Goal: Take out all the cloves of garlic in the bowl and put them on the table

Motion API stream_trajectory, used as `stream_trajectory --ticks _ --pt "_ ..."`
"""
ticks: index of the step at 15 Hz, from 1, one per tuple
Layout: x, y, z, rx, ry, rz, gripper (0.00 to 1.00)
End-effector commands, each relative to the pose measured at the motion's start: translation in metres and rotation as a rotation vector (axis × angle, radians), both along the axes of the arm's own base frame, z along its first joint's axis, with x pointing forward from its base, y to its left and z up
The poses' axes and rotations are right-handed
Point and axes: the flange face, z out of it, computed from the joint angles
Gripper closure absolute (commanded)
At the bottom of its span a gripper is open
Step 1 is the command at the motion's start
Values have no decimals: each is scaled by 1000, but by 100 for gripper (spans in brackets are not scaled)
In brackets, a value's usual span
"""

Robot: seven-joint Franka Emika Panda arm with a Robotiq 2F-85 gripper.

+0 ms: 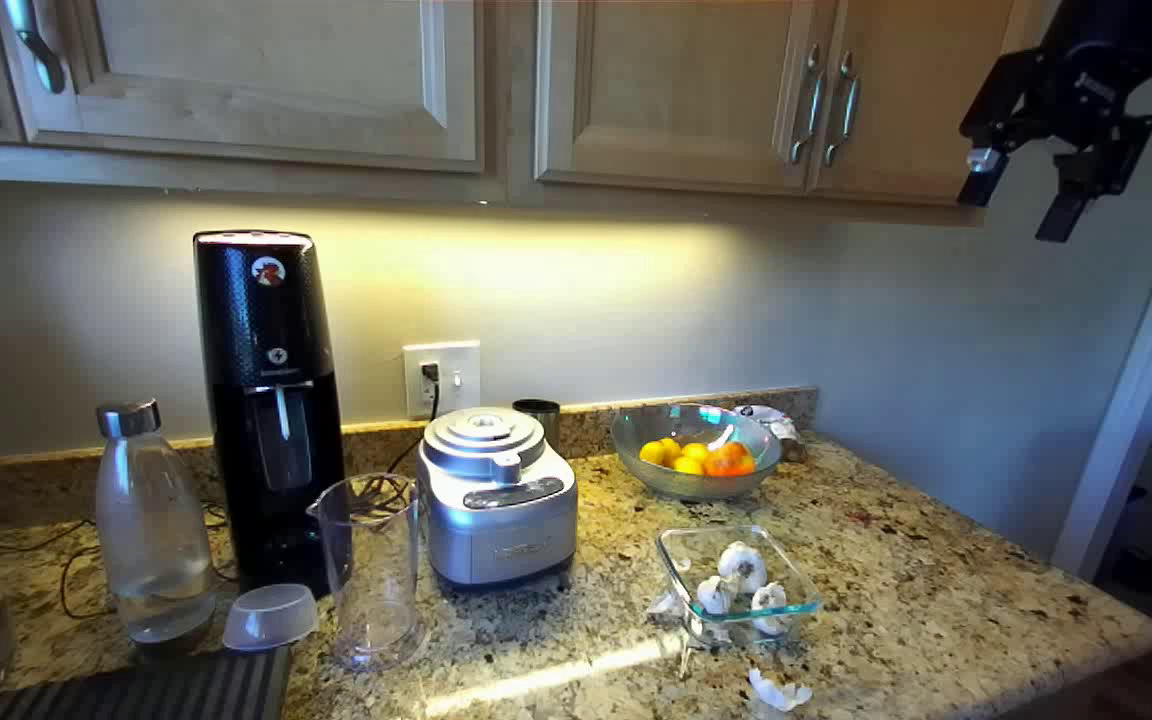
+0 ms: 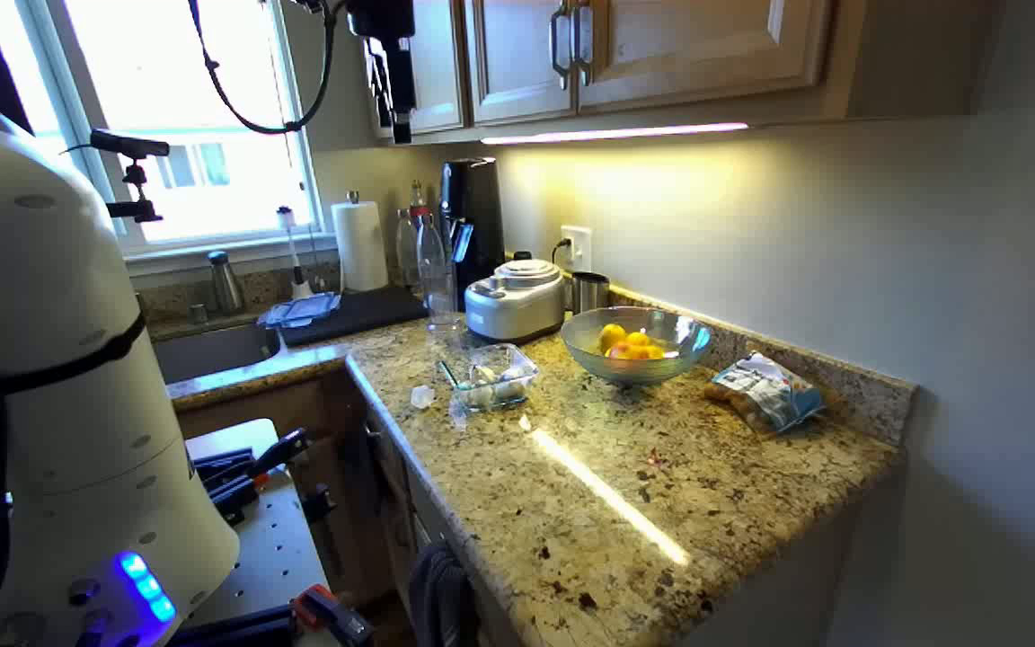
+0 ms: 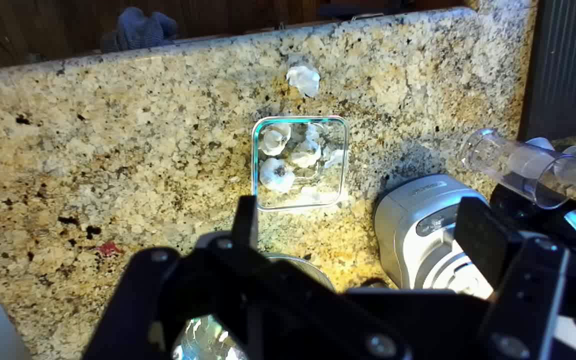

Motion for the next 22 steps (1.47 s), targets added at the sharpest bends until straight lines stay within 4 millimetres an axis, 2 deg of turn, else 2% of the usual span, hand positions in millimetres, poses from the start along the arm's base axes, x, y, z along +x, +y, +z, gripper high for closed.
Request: stream_trajectory --ticks 1,4,7,9,14,20,21,22 --pt "0 0 1 0 1 0 0" --pt "0 0 1 0 1 0 0" --pt "7 1 -8 -19 -5 -39 0" --pt "18 5 -24 -51 -24 -89 0" --pt "46 20 -79 -111 -24 -163 0" --pt "68 34 -133 -177 2 -223 0" --pt "71 36 -140 -191 11 -231 0" --pt "68 33 -129 -171 16 -191 0"
